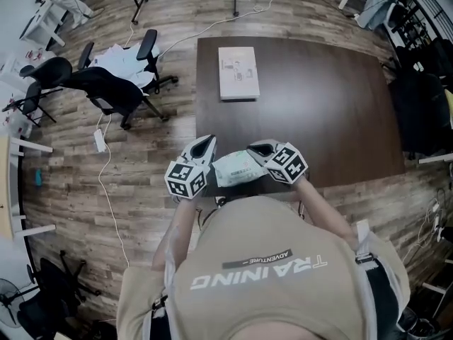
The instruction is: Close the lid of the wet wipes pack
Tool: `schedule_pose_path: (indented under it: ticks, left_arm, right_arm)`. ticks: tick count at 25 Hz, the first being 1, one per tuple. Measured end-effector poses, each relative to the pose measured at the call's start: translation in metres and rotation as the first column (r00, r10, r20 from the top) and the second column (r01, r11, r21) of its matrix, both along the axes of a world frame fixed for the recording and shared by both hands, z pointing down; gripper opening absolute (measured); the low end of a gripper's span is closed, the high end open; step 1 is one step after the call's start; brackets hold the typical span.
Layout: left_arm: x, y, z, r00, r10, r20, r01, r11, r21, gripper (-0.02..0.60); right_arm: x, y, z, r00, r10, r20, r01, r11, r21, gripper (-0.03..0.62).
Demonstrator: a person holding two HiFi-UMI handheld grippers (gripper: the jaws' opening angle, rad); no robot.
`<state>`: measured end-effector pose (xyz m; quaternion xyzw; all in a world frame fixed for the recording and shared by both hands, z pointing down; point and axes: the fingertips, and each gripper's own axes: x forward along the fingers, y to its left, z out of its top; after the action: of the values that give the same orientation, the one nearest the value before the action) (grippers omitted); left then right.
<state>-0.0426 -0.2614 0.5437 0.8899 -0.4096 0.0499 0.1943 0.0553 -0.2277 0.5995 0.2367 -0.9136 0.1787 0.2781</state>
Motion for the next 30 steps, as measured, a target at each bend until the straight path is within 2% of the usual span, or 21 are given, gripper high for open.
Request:
schedule_pose_path:
  ticks: [10, 15, 20, 25, 30]
  left_arm:
    - [0.001, -0.036, -0.063, 1.0, -0.003, 0.029, 0.0, 0.992, 0.128, 0.009]
    - [0.0, -0.041, -0.111, 1.0, 0.008, 0.023, -0.013, 0.976, 0.218, 0.009]
    - [0.0, -0.046, -0.149, 1.0, 0.024, 0.006, -0.024, 0.96, 0.281, 0.009]
    - [-0.009, -0.062, -0.181, 1.0, -0.002, -0.028, 0.012, 0.943, 0.334, 0.009]
    - [-0.021, -0.079, -0.216, 0.998, -0.062, -0.015, 0.062, 0.908, 0.415, 0.009]
  right_arm:
    - [0.008, -0.037, -0.062, 0.995, 0.058, 0.083, -0.069, 0.989, 0.134, 0.014]
    - [0.014, -0.058, -0.099, 0.992, 0.074, 0.101, -0.097, 0.963, 0.251, 0.014]
    - [0.018, -0.076, -0.129, 0.986, 0.087, 0.145, -0.13, 0.938, 0.32, 0.014]
    - [0.021, -0.089, -0.159, 0.983, 0.102, 0.152, -0.158, 0.889, 0.43, 0.014]
    - [0.021, -0.099, -0.2, 0.971, 0.115, 0.209, -0.207, 0.839, 0.503, 0.014]
